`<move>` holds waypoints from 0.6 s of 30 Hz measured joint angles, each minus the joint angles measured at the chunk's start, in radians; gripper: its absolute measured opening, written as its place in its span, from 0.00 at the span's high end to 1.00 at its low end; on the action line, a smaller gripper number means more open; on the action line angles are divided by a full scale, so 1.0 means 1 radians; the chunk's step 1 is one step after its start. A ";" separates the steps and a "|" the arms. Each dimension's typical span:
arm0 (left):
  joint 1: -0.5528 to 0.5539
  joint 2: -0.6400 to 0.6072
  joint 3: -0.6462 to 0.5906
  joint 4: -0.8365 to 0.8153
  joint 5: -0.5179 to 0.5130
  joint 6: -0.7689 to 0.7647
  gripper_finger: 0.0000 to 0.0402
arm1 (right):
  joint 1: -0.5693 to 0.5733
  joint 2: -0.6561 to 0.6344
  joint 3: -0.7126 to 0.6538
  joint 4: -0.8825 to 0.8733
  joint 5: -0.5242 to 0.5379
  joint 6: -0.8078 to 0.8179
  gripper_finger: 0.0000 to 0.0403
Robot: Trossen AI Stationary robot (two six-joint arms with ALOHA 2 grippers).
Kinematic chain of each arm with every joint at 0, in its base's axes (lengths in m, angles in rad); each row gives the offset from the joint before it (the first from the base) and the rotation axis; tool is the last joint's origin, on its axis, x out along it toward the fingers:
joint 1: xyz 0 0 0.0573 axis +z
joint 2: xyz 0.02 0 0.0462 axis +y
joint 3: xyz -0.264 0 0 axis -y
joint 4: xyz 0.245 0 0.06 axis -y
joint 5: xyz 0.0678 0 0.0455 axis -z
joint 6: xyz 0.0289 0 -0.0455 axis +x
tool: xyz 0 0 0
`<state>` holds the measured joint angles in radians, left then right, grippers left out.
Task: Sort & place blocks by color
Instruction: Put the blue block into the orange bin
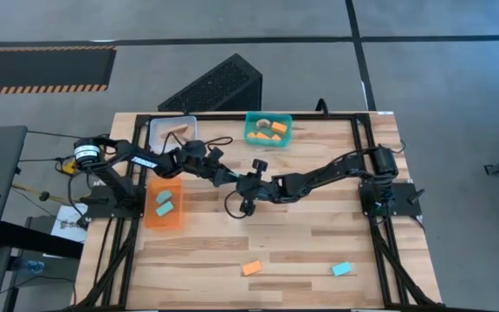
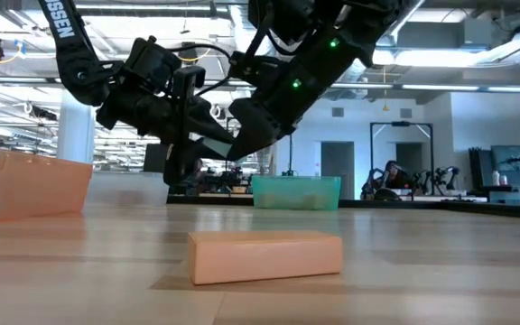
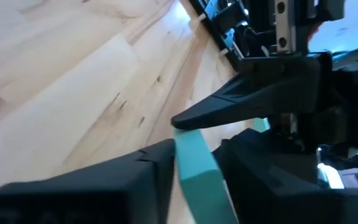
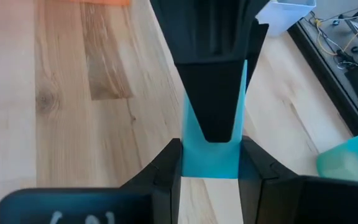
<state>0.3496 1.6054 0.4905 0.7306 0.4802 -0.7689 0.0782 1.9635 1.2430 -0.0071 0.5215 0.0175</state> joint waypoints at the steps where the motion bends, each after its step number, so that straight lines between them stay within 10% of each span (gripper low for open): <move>1: 0.000 0.000 0.000 -0.002 -0.004 0.004 0.78 | 0.000 -0.001 0.000 0.000 0.000 -0.001 0.74; 8: 0.000 0.001 -0.003 -0.020 -0.035 0.073 0.94 | 0.011 -0.001 0.000 0.001 0.011 -0.051 0.72; 18: 0.064 -0.185 0.059 -0.409 -0.128 0.351 0.94 | 0.037 -0.100 -0.001 -0.145 -0.007 -0.030 0.32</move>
<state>0.4136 1.4204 0.5496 0.3218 0.3521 -0.4178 0.1147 1.8633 1.2420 -0.1522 0.5142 -0.0122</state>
